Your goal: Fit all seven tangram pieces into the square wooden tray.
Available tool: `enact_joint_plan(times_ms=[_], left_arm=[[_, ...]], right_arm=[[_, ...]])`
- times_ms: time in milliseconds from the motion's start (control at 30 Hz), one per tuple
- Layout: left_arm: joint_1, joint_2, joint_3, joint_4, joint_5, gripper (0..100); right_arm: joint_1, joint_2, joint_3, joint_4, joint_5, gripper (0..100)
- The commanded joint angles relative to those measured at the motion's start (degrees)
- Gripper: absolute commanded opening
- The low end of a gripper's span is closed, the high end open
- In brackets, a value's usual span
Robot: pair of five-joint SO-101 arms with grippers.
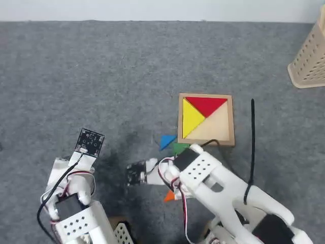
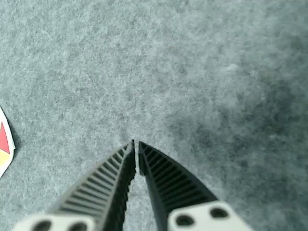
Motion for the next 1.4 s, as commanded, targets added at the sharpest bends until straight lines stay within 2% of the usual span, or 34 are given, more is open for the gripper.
enact_joint_plan(times_ms=[0, 200, 367, 733, 1367], left_arm=[[0.0, 0.4, -0.2, 0.2, -0.9, 1], [0.0, 0.4, -0.2, 0.2, -0.9, 1], [0.0, 0.4, -0.2, 0.2, -0.9, 1], [-0.3, 0.1, -0.2, -0.9, -0.9, 1], [-0.3, 0.3, -0.2, -0.7, -0.9, 1]], right_arm=[[-1.1, -3.0, -0.2, 1.0, 5.5, 29.8], [-1.5, -1.4, -0.1, 2.2, 9.7, 29.7], [-5.8, -0.6, -0.4, 6.0, 13.1, 29.7], [-5.7, 0.0, -0.5, 5.5, 23.5, 29.6], [-5.4, 0.1, 5.0, -3.0, 23.7, 29.6]])
